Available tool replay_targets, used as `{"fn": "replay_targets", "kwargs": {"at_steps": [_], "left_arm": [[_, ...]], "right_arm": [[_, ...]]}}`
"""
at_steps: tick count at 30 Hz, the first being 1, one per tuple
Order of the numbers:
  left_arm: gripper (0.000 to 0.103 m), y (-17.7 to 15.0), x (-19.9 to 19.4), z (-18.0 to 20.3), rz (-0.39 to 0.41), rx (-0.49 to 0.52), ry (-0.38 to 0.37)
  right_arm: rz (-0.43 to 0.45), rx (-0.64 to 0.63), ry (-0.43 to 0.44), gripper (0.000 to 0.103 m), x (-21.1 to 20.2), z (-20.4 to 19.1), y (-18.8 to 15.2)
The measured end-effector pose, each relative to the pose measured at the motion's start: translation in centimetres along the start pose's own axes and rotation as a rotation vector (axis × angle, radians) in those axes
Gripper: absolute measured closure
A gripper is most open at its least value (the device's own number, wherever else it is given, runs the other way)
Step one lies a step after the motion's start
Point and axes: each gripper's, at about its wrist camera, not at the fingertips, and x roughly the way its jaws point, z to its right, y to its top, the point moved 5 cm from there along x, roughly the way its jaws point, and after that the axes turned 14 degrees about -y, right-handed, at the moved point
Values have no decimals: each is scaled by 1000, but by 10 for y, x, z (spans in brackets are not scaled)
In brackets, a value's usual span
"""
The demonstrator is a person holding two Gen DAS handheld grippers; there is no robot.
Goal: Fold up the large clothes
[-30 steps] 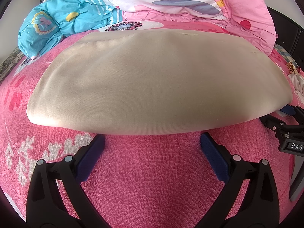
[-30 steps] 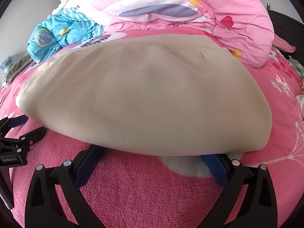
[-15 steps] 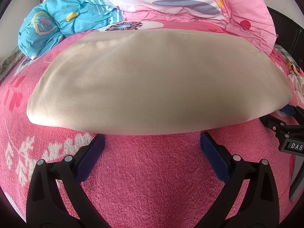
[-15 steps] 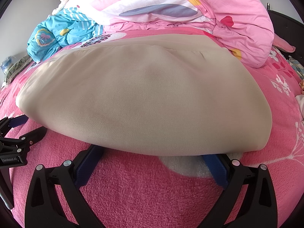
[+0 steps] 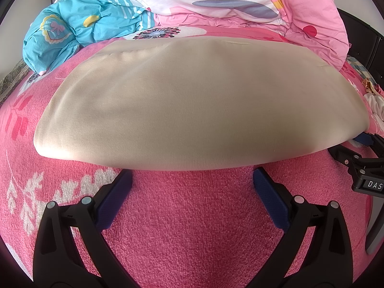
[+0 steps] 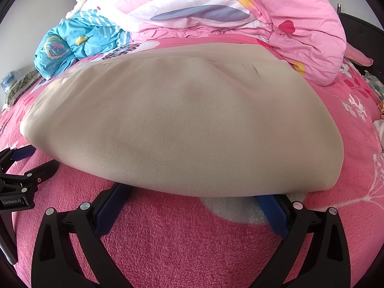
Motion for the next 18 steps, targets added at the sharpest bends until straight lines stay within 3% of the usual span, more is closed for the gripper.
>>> {"fn": "replay_targets", "kwargs": {"at_steps": [18], "left_arm": [[6,0,-1,1,-2,-1,1]], "right_arm": [[0,0,0,6,0,0,0]]}}
